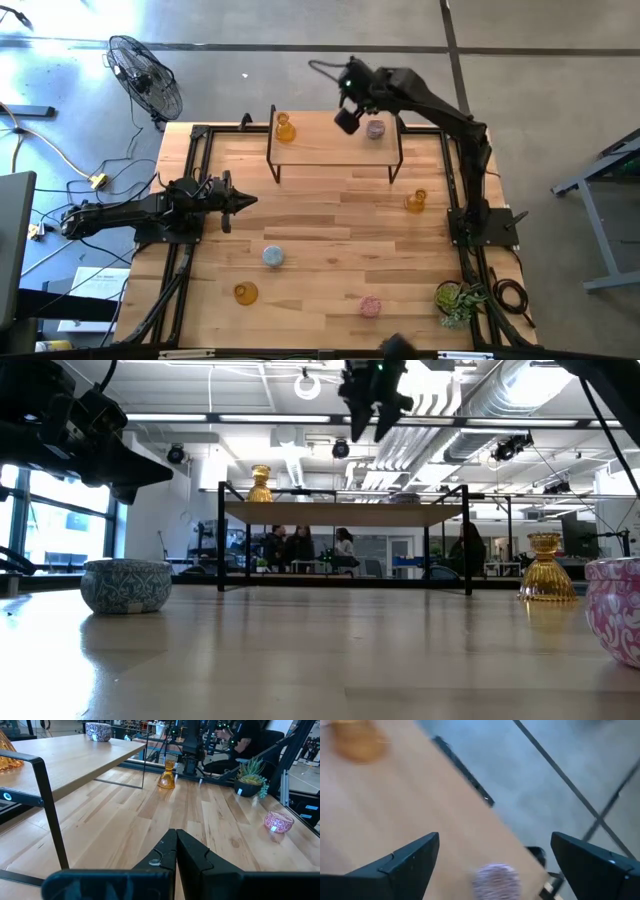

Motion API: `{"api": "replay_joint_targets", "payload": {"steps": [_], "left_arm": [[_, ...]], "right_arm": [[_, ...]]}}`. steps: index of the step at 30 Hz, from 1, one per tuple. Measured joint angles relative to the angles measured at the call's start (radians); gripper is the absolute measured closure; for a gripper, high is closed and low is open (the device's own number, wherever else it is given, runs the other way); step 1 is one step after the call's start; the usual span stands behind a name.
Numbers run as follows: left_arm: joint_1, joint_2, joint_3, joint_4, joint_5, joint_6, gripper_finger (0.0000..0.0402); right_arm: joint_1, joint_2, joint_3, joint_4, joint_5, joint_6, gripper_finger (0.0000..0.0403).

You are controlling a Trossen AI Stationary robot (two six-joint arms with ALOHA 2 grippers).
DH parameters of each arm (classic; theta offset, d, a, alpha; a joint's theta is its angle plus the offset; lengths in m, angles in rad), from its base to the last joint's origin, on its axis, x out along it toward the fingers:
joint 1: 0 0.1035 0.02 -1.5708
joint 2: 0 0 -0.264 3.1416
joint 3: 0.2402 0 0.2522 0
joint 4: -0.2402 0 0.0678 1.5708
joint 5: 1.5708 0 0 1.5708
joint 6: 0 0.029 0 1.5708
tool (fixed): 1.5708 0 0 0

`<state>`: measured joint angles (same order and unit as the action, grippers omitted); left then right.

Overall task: Pick & Place candle stick holders
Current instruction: Put the bottom orange candle holder on the shelf

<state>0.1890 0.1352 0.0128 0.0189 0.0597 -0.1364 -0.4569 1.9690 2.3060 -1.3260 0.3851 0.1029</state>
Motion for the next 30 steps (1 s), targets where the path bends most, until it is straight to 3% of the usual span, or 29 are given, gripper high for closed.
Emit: {"api": "replay_joint_targets", "payload": {"steps": [4,18,30], "left_arm": [[0.000,0.000,0.000,0.000,0.000,0.000,0.0399],[0.000,0.000,0.000,0.000,0.000,0.000,0.0399],[0.000,0.000,0.033,0.037,-0.042,0.005,0.0399]], "right_arm": [[0.120,-0.001,0.006,-0.018,0.009,0.004,0.0025],[0.526,0.000,0.002,-0.074,0.192,0.138,0.0025],[0.760,0.000,0.002,-0.246,0.487,0.443,0.0024]]}}
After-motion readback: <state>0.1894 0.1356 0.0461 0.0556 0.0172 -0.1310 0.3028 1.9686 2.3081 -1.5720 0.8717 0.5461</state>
